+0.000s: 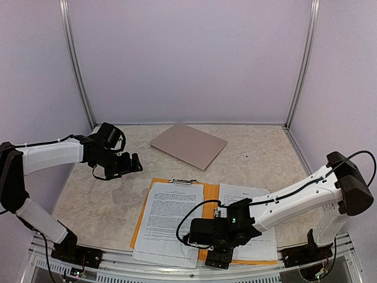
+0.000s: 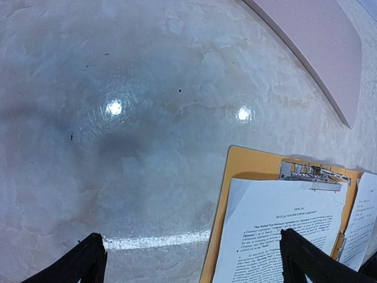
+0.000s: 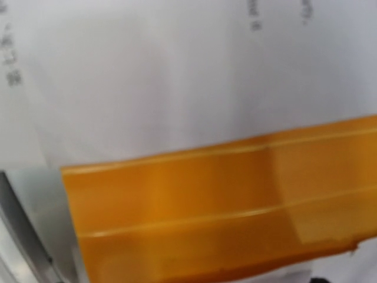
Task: Put the files into the folder
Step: Move the folder with files to the center of the board.
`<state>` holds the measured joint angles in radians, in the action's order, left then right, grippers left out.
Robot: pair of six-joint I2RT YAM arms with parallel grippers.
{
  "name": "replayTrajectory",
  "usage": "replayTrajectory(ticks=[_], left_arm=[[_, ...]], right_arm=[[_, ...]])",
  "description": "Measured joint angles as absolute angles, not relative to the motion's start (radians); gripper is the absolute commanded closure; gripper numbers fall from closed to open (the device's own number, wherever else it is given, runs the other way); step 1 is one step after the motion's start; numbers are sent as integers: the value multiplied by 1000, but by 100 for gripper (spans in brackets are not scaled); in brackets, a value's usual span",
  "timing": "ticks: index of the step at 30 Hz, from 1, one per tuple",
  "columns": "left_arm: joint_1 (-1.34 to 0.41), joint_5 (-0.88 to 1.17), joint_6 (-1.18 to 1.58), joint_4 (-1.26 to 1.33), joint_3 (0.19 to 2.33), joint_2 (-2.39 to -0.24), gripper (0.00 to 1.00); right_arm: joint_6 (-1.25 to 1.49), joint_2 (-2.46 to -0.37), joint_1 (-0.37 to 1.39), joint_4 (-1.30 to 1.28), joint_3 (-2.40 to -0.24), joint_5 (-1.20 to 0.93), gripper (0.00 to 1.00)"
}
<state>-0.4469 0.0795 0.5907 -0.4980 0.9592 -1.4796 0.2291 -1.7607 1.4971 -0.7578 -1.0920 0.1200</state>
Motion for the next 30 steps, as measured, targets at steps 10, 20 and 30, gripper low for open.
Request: replayTrajectory(ticks=[10, 20, 30], left_arm=[[-451, 84, 592, -498, 959, -1480, 1], [-452, 91, 595, -498, 959, -1482, 1], [-453, 94, 595, -498, 960, -1488, 1]], right_arm=[[227, -1792, 1498, -765, -1114, 165, 16], [224, -1796, 1491, -769, -1120, 204, 18], [196, -1803, 1459, -781, -1129, 225, 18]])
